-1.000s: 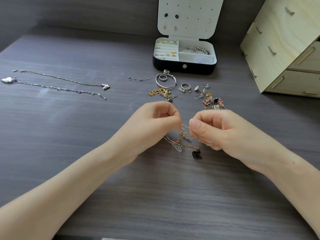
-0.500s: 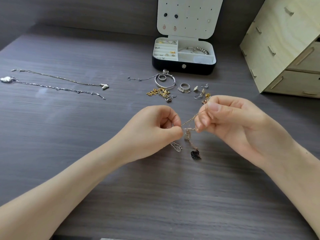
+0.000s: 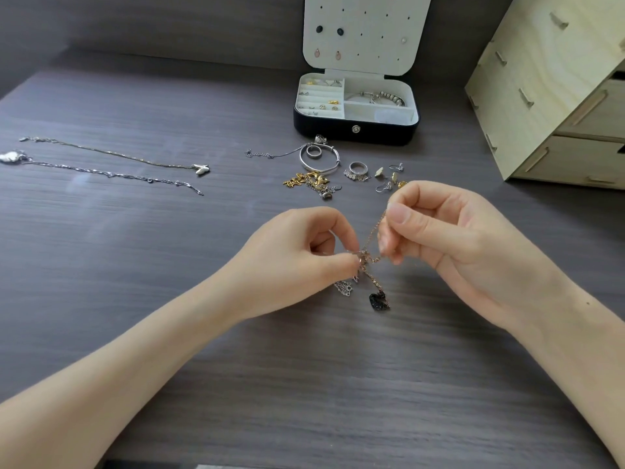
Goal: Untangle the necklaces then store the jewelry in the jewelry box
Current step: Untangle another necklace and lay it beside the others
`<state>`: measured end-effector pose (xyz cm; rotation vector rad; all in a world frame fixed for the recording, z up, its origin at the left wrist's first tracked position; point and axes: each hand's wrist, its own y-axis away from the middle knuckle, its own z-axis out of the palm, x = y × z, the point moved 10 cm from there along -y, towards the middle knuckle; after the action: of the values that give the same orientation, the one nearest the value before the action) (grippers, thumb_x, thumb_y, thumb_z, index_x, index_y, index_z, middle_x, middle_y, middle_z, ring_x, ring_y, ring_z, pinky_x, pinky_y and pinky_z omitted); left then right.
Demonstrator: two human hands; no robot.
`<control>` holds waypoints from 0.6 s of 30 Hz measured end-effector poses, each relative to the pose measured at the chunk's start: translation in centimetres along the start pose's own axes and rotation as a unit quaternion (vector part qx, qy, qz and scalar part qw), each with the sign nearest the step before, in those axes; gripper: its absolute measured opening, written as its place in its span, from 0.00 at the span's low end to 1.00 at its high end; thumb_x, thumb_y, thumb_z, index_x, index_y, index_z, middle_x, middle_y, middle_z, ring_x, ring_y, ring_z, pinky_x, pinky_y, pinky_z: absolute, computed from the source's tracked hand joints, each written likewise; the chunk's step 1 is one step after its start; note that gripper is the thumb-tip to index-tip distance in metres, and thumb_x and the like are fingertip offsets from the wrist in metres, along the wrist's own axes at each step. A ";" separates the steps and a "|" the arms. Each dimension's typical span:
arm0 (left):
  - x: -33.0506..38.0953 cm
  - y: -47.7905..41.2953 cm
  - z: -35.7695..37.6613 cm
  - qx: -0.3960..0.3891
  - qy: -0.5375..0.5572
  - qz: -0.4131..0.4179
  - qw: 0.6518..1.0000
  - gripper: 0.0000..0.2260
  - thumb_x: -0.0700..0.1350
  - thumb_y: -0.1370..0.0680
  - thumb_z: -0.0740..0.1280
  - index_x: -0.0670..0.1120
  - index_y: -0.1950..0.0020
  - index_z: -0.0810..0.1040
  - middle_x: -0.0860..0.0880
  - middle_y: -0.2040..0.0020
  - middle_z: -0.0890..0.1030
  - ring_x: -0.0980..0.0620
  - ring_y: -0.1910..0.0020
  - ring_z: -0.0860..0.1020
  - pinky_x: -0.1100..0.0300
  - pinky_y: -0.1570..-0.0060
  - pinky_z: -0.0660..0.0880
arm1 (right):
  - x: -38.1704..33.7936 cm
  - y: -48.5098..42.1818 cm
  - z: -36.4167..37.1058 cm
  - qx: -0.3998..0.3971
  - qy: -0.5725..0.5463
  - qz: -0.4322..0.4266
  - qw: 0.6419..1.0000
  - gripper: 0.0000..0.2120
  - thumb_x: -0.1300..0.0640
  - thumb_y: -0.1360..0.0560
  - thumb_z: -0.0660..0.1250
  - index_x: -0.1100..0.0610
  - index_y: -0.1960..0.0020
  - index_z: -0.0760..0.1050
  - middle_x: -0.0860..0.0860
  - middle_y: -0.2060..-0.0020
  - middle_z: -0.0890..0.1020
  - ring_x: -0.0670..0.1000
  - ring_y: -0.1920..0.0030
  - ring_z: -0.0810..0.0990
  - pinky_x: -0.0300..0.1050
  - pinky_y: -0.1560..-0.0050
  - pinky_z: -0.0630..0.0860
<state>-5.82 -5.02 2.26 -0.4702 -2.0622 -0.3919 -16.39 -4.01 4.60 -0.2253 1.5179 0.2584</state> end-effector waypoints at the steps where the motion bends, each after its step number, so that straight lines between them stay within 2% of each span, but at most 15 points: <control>1: 0.1 0.1 0.0 -0.001 -0.017 0.005 1.000 0.03 0.46 0.27 0.71 0.50 0.58 0.78 0.55 0.77 0.64 0.57 0.75 0.62 0.63 0.71 0.58 | 0.0 0.0 0.0 -0.001 -0.001 -0.001 1.000 0.08 0.54 0.33 0.73 0.55 0.64 0.75 0.52 0.69 0.79 0.49 0.66 0.75 0.39 0.64 0.73; 3: 0.3 0.1 0.0 0.007 -0.047 0.015 0.999 0.02 0.46 0.27 0.70 0.50 0.56 0.78 0.55 0.78 0.64 0.56 0.75 0.63 0.62 0.70 0.57 | 0.0 0.0 -0.2 0.010 0.009 -0.004 1.000 0.08 0.55 0.31 0.72 0.56 0.63 0.75 0.52 0.68 0.80 0.49 0.64 0.76 0.39 0.64 0.73; 6: 0.3 0.0 -0.1 0.028 -0.092 0.024 0.995 0.04 0.48 0.26 0.68 0.52 0.60 0.78 0.55 0.78 0.67 0.56 0.75 0.65 0.61 0.70 0.59 | -0.1 0.0 -0.7 0.045 0.040 -0.007 0.998 0.08 0.55 0.29 0.70 0.58 0.62 0.74 0.51 0.70 0.80 0.48 0.68 0.76 0.39 0.70 0.72; 11: 0.3 -0.1 -0.2 0.050 -0.128 0.026 0.990 0.06 0.49 0.24 0.67 0.54 0.62 0.77 0.58 0.77 0.70 0.58 0.74 0.68 0.62 0.70 0.59 | 0.2 0.0 -0.9 0.064 0.055 0.014 0.996 0.08 0.54 0.32 0.66 0.59 0.61 0.72 0.52 0.73 0.79 0.48 0.73 0.74 0.38 0.76 0.69; 15: 0.7 0.2 0.3 0.024 -0.128 0.031 0.991 0.06 0.52 0.27 0.68 0.59 0.63 0.75 0.57 0.77 0.68 0.58 0.74 0.66 0.64 0.71 0.56 | 0.2 0.1 -0.1 0.030 0.002 0.020 0.999 0.08 0.54 0.31 0.65 0.58 0.60 0.72 0.53 0.71 0.80 0.51 0.69 0.78 0.40 0.70 0.74; 18: 0.8 0.1 0.1 0.033 -0.120 0.041 0.991 0.12 0.51 0.27 0.69 0.61 0.68 0.72 0.55 0.78 0.66 0.57 0.75 0.65 0.63 0.72 0.55 | 0.0 0.1 0.2 0.013 -0.018 0.010 1.000 0.09 0.52 0.32 0.65 0.58 0.59 0.72 0.54 0.69 0.81 0.52 0.65 0.81 0.42 0.62 0.78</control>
<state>-6.27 -4.72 2.93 -0.5828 -2.2716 -0.2268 -16.20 -3.83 4.65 -0.1839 1.4882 0.2566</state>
